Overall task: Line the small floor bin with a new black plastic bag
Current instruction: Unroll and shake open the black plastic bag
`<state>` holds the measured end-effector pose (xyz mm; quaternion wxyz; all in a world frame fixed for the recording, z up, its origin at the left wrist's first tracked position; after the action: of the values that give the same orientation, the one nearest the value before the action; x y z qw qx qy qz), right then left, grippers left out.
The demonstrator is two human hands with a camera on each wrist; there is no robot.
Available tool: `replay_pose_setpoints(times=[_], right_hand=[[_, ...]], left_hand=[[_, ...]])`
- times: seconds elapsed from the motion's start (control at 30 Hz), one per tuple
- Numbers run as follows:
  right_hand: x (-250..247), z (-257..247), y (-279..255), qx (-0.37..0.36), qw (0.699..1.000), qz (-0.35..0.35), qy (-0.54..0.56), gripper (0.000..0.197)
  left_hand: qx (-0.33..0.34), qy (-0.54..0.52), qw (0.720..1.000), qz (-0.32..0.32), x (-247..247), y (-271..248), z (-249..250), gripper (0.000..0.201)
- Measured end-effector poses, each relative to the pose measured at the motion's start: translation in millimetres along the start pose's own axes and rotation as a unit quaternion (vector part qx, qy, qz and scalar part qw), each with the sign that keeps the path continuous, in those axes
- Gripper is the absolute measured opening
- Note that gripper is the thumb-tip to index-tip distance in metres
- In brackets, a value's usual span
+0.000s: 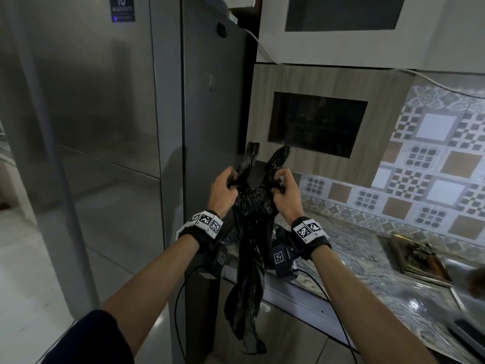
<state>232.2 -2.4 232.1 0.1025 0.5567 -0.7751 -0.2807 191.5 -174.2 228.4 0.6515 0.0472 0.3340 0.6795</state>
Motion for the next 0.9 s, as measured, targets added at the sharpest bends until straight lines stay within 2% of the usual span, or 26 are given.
replay_pose_setpoints(times=[0.1,0.2,0.23,0.3,0.33,0.37,0.43,0.47,0.53,0.6,0.67,0.73,0.77,0.83,0.9], right_hand=[[8.0,2.8,0.3,-0.001,1.0,-0.018,-0.014,0.041],[13.7,7.0,-1.2,0.027,1.0,-0.005,-0.013,0.047],[15.1,7.0,-2.4,0.037,0.999,-0.003,-0.004,0.045],[16.5,9.1,-4.0,0.057,0.998,0.001,0.027,0.039],[16.3,10.8,-4.3,0.074,0.996,0.005,0.042,0.036],[16.3,10.1,-6.3,0.093,0.994,0.01,0.052,0.032],[15.9,10.5,-10.1,0.116,0.992,0.005,0.054,0.023],[15.7,10.3,-12.9,0.117,0.992,-0.006,0.036,0.029],[14.7,6.9,-22.3,0.104,0.994,-0.042,-0.008,0.06],[14.1,3.8,-31.3,0.058,0.996,-0.068,-0.028,0.085],[14.6,1.6,-38.3,0.02,0.992,-0.106,-0.06,0.1],[16.9,2.6,-43.1,0.011,0.983,-0.134,-0.122,0.09],[17.7,5.9,-44.5,0.013,0.98,-0.131,-0.152,0.076],[18.1,17.7,-47.7,0.029,0.977,-0.103,-0.183,0.047],[17.8,30.9,-53.1,0.07,0.977,-0.077,-0.184,0.03]], left_hand=[[-0.006,-0.019,1.0,-0.005,1.7,-1.9,1.5,0.026],[-0.033,-0.038,0.997,-0.063,4.2,-2.2,2.0,0.026],[-0.04,-0.036,0.995,-0.087,4.0,-2.3,0.2,0.033],[-0.054,-0.03,0.987,-0.147,3.5,-4.6,-5.7,0.066],[-0.062,-0.028,0.983,-0.172,3.0,-6.5,-7.9,0.077],[-0.064,-0.027,0.981,-0.183,2.5,-8.3,-10.8,0.081],[-0.056,-0.024,0.984,-0.167,1.8,-10.7,-18.0,0.078],[-0.053,-0.023,0.987,-0.152,0.8,-12.4,-20.3,0.073],[-0.06,-0.03,0.989,-0.132,-2.1,-16.6,-21.1,0.062],[-0.067,-0.052,0.989,-0.119,-4.2,-18.8,-21.5,0.062],[-0.056,-0.067,0.988,-0.124,-5.9,-22.1,-19.8,0.084],[-0.036,-0.064,0.988,-0.135,-5.6,-27.4,-18.4,0.103],[-0.021,-0.05,0.989,-0.134,-5.1,-29.3,-19.6,0.099],[0.002,-0.022,0.991,-0.13,0.4,-32.6,-28.0,0.066],[0.0,0.002,0.992,-0.124,6.8,-37.8,-38.6,0.039]])
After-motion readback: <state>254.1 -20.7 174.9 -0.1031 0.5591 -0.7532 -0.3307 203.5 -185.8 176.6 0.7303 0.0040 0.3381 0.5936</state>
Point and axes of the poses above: each hand's wrist, its own y-axis towards the middle knuckle, its own x-axis out of the palm, z = x × y, the point moved 1 cm from there along y, towards the middle knuckle, and after that the axes turned 9 degrees about y, right-handed, at the moved point
